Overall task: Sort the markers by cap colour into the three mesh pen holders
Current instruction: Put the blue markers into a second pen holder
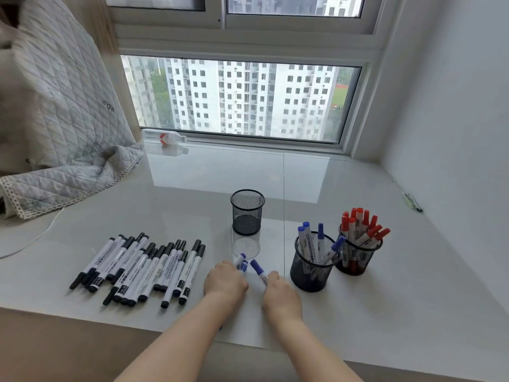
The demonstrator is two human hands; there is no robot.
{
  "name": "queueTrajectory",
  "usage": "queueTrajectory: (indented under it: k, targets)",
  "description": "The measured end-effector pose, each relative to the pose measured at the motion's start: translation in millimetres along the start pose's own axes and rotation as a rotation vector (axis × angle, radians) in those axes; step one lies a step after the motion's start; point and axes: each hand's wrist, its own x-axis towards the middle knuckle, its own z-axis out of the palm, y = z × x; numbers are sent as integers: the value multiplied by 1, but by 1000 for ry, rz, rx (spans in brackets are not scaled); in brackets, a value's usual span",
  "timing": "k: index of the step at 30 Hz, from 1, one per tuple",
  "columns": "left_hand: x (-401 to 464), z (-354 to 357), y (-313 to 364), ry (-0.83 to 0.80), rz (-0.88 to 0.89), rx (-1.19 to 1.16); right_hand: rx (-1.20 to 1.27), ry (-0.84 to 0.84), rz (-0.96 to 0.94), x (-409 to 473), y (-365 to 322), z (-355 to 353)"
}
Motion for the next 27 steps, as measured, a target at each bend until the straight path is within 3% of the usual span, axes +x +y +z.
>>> queueTrajectory:
  k: [6,11,17,20,27]
  targets:
    - [-2,-8,-4,20,31,70,328,18,-9,-8,8,-42]
    - [0,-14,6,69,65,-86,758,249,-23,-4,15,-110]
    - [-3,-40,38,174,274,-476,1270,632,75,13,43,-146]
    - [-6,-51,57,118,385,-680,1241,680,112,21,53,-139]
    - [-13,-76,94,104,425,-1243,953,515,117,36,70,-101]
